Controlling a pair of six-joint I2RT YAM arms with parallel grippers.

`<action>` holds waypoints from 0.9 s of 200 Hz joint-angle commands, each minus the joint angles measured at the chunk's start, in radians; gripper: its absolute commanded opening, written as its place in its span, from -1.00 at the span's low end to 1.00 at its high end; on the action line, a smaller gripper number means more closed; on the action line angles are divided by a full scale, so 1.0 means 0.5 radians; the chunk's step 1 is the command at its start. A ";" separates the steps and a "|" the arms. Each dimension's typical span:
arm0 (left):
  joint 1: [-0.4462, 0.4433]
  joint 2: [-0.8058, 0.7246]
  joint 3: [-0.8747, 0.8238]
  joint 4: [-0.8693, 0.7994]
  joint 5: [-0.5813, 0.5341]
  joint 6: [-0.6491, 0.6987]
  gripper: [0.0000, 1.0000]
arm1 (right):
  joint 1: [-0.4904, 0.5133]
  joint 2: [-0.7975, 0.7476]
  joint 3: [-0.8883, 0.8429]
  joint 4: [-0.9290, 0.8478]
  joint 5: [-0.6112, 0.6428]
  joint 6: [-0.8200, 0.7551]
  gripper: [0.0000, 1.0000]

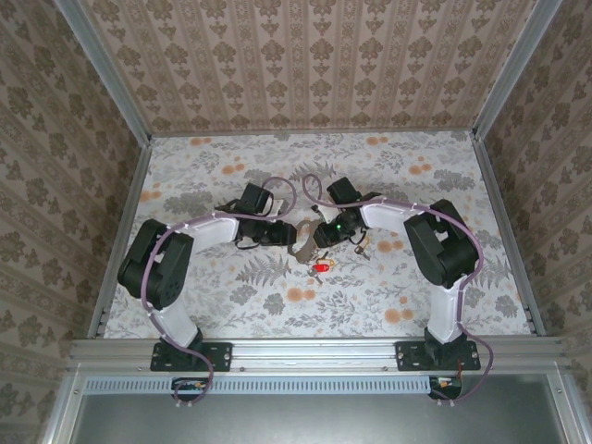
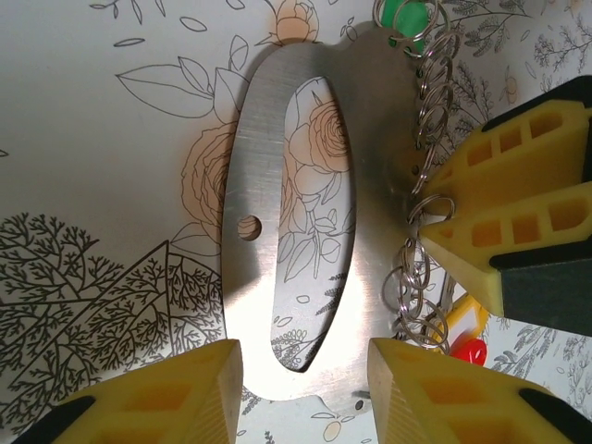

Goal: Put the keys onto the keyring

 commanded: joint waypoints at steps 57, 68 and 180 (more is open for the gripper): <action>-0.022 0.039 -0.011 0.011 0.035 -0.041 -0.21 | 0.014 -0.115 -0.092 0.009 -0.018 -0.044 -0.74; -0.022 0.039 -0.008 0.009 0.035 -0.042 -0.22 | 0.015 -0.113 -0.089 0.016 -0.017 -0.048 -0.76; -0.022 0.000 -0.030 -0.029 0.044 -0.022 -0.27 | 0.013 -0.132 -0.147 0.182 -0.059 -0.110 -0.67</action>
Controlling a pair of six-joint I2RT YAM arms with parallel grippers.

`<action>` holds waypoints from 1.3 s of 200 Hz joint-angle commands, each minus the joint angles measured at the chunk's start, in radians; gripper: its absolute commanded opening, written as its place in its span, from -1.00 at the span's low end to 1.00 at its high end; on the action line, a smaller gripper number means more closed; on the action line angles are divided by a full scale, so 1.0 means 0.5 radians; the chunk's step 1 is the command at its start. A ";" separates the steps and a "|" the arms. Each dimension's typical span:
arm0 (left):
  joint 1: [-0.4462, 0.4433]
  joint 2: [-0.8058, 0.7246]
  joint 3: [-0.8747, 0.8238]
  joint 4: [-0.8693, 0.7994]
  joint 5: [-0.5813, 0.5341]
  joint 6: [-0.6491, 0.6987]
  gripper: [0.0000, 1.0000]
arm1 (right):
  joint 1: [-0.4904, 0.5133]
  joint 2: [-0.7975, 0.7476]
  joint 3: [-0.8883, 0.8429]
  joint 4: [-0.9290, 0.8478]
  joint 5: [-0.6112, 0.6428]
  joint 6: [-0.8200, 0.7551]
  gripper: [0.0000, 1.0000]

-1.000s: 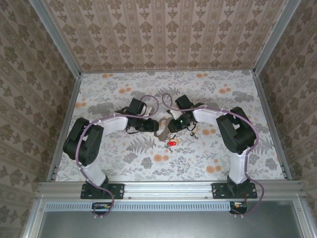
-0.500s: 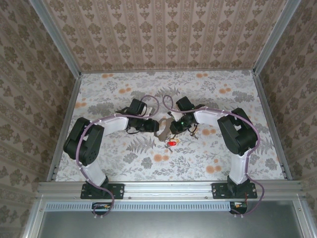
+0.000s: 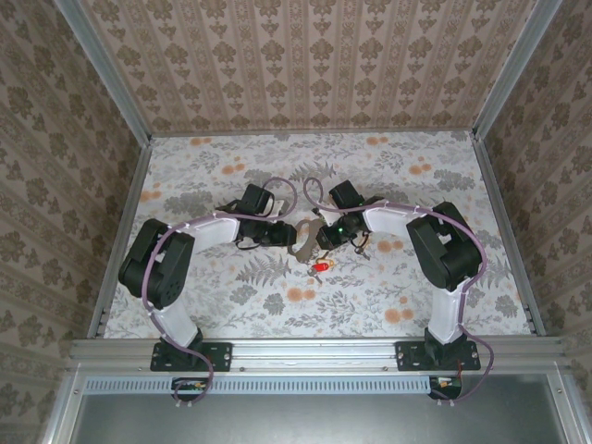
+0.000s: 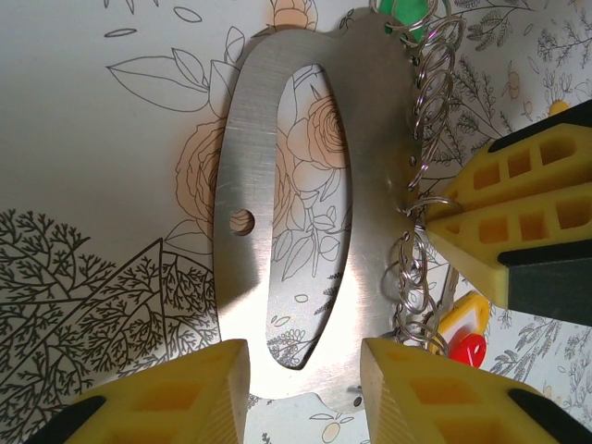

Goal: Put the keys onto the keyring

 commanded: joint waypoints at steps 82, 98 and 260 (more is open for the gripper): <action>-0.011 -0.026 -0.032 -0.029 0.046 -0.019 -0.29 | 0.016 -0.084 -0.049 0.112 -0.042 -0.031 -0.98; -0.008 -0.047 -0.031 -0.049 0.039 -0.011 -0.29 | 0.013 -0.127 -0.083 0.143 -0.055 -0.039 -1.00; 0.081 -1.550 -0.132 0.102 0.855 0.429 -0.34 | 0.115 -1.195 0.011 0.522 -1.129 -0.081 -1.00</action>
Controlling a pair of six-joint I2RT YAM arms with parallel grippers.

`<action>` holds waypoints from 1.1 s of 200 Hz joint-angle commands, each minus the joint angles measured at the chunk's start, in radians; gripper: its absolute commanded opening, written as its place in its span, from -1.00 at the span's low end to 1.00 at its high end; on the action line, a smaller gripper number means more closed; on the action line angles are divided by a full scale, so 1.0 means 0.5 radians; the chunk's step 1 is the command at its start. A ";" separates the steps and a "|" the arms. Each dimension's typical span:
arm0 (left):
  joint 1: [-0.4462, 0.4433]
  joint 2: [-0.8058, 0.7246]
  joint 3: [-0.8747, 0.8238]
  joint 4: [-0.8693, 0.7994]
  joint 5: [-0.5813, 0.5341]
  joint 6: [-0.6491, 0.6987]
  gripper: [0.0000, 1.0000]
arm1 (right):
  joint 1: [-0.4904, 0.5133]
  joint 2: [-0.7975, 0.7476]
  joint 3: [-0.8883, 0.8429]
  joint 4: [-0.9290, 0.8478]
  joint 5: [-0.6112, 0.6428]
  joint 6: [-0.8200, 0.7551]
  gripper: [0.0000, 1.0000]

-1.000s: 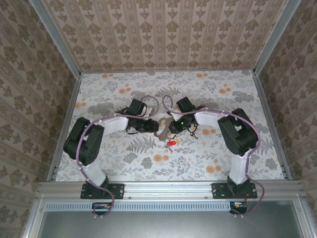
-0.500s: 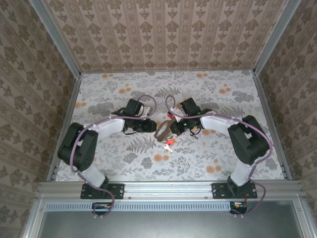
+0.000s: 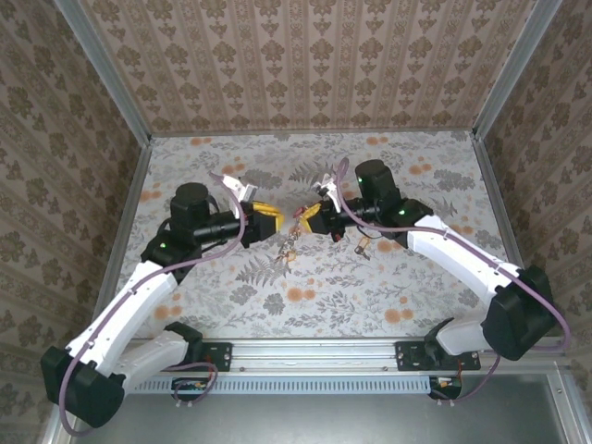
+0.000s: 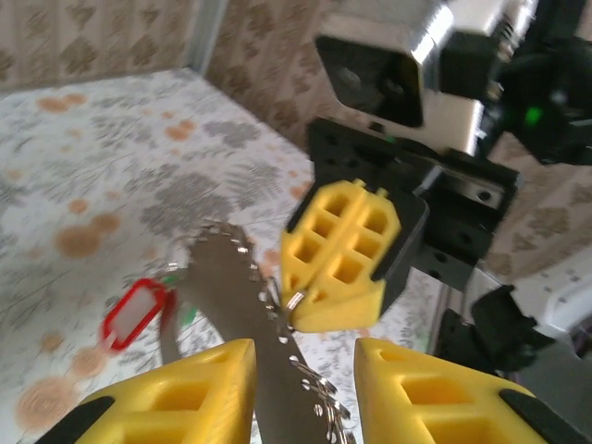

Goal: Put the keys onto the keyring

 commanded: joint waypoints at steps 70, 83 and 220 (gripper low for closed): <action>-0.024 0.044 0.177 -0.009 0.461 0.114 -0.41 | 0.009 -0.139 0.216 0.068 -0.497 0.075 -1.00; -0.033 0.034 0.193 -0.032 0.475 0.131 -0.43 | 0.009 -0.142 0.221 0.055 -0.501 0.073 -1.00; -0.143 0.139 0.345 -0.105 0.470 0.265 -0.61 | 0.015 -0.170 0.195 0.210 -0.589 0.186 -1.00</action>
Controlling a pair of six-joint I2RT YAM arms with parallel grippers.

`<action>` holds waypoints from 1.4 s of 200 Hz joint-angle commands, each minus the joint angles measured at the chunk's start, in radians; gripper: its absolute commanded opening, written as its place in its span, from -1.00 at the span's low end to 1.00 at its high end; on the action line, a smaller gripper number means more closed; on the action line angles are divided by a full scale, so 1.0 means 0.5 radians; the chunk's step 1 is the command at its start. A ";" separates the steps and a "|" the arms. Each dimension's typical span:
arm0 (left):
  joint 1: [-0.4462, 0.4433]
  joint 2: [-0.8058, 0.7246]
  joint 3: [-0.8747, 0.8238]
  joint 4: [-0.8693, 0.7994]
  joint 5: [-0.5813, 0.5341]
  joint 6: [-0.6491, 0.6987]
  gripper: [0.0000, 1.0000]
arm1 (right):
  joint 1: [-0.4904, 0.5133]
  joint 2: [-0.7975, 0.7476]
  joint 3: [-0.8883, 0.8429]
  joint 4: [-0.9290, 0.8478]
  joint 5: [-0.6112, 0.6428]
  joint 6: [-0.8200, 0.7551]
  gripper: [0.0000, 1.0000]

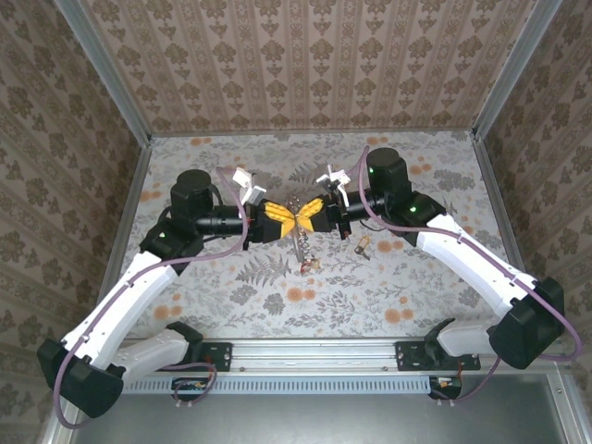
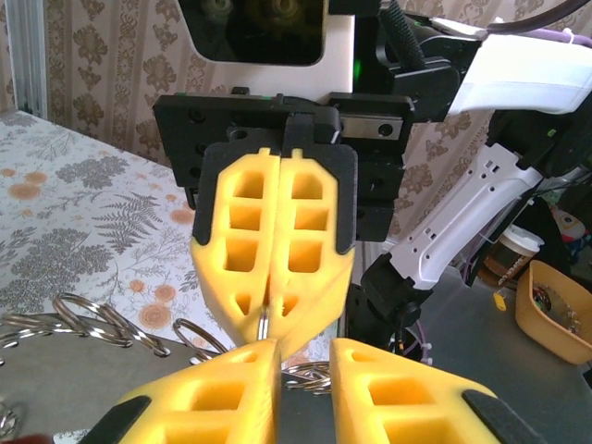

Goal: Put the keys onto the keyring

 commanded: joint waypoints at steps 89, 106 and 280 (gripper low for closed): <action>-0.052 0.056 0.079 -0.025 -0.006 0.109 -0.81 | 0.048 -0.067 -0.072 0.549 -0.120 0.366 -1.00; -0.052 0.059 0.075 -0.008 -0.021 0.106 -0.97 | 0.058 -0.065 -0.084 0.573 -0.115 0.382 -1.00; 0.021 -0.051 0.033 -0.038 -0.043 0.155 -0.83 | 0.073 -0.194 -0.162 0.506 -0.102 0.315 -1.00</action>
